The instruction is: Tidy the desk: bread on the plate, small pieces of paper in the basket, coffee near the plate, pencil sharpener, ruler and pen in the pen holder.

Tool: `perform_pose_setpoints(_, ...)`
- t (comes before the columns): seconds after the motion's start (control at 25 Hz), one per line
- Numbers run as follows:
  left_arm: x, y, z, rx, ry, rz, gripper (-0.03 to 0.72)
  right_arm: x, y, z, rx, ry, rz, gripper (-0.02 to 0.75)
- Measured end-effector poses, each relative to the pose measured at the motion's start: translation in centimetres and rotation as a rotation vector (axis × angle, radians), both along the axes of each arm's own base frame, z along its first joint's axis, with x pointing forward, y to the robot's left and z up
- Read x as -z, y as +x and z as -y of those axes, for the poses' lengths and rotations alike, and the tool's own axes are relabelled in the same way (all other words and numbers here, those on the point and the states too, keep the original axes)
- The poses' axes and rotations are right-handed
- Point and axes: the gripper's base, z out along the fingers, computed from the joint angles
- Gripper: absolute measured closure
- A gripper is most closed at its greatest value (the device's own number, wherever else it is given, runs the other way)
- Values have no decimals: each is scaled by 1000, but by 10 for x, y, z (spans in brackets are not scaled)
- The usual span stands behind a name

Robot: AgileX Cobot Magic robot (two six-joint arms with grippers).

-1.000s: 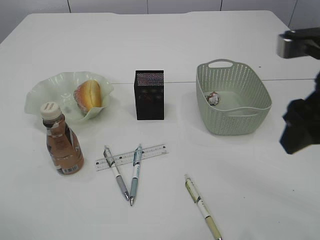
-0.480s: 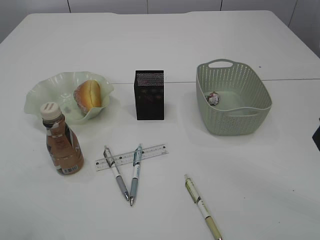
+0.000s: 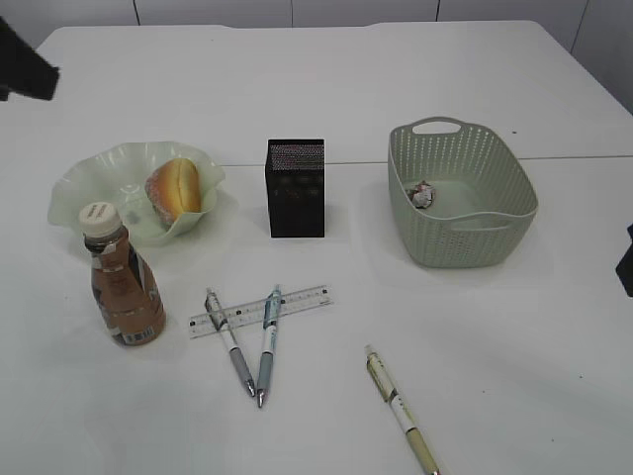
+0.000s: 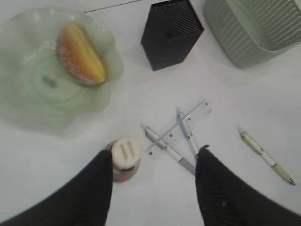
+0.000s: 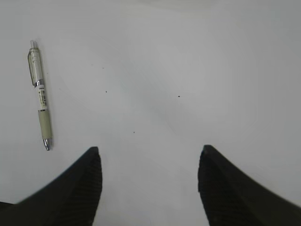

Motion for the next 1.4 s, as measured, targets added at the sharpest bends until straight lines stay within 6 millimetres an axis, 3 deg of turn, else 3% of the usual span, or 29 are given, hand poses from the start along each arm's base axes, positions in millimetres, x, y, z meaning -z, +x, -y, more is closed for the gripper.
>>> perform_pose_setpoints(0.2, 13, 57, 31, 148, 30, -8, 272, 0, 1, 1, 0, -8, 11, 266)
perform_pose_setpoints(0.36, 36, 94, 76, 325, 118, 7, 272, -1, 2, 0, -1, -5, 28, 266)
perform_pose_setpoints(0.48, 59, 109, 111, 466, 223, 21, 272, -2, 4, 1, -4, -18, 48, 266)
perform_pose_setpoints(0.64, 95, 113, 148, 639, 372, 22, 272, -2, 5, 3, -8, -40, 65, 266)
perform_pose_setpoints(0.8, 129, 111, 170, 752, 444, -12, 272, -2, 5, 4, -9, -53, 66, 266)
perform_pose_setpoints(1.16, 192, 105, 206, 874, 534, -82, 270, 12, 2, 6, -14, -74, 30, 266)
perform_pose_setpoints(1.4, 220, 105, 217, 900, 568, -81, 208, 14, 4, 5, -15, -75, 28, 266)
